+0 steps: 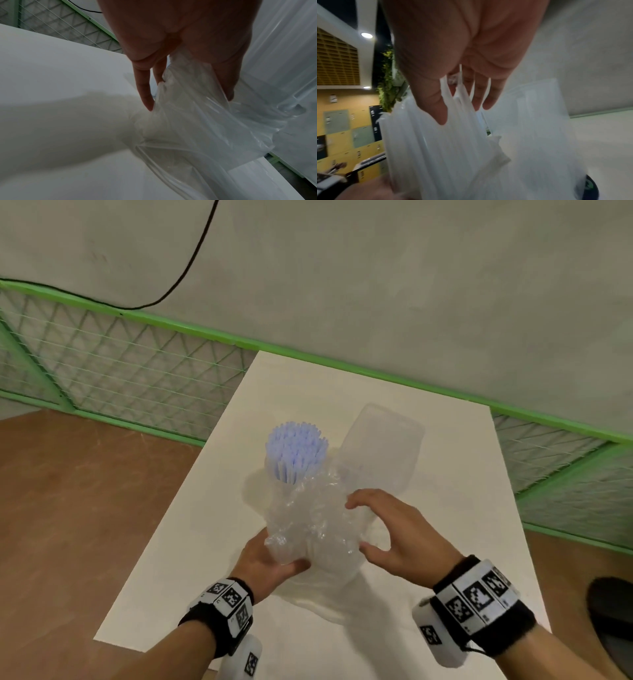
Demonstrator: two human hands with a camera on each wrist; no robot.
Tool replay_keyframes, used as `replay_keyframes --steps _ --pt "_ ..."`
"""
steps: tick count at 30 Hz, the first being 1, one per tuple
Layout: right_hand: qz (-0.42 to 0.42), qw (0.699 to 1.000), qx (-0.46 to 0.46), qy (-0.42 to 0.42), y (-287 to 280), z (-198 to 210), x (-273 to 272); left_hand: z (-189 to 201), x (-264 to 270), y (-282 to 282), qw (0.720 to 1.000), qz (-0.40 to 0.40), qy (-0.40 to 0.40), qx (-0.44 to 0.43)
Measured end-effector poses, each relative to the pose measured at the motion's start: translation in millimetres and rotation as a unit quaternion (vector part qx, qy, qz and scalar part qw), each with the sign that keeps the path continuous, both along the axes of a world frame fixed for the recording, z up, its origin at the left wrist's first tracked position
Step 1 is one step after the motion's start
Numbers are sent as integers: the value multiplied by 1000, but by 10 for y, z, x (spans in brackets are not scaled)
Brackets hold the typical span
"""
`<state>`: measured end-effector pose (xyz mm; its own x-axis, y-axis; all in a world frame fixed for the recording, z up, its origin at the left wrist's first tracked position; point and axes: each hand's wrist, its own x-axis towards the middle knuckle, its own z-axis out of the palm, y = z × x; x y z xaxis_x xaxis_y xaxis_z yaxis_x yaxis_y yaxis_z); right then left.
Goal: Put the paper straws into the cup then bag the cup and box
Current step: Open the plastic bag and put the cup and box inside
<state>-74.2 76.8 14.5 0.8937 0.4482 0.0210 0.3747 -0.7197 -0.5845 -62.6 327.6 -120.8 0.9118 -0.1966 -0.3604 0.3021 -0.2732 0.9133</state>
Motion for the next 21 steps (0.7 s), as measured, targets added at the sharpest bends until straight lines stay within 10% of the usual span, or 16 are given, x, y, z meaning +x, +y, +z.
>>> replay_keyframes --steps 21 --pt "-178 970 113 -121 296 -267 -123 -25 21 7 1000 -13 -6 5"
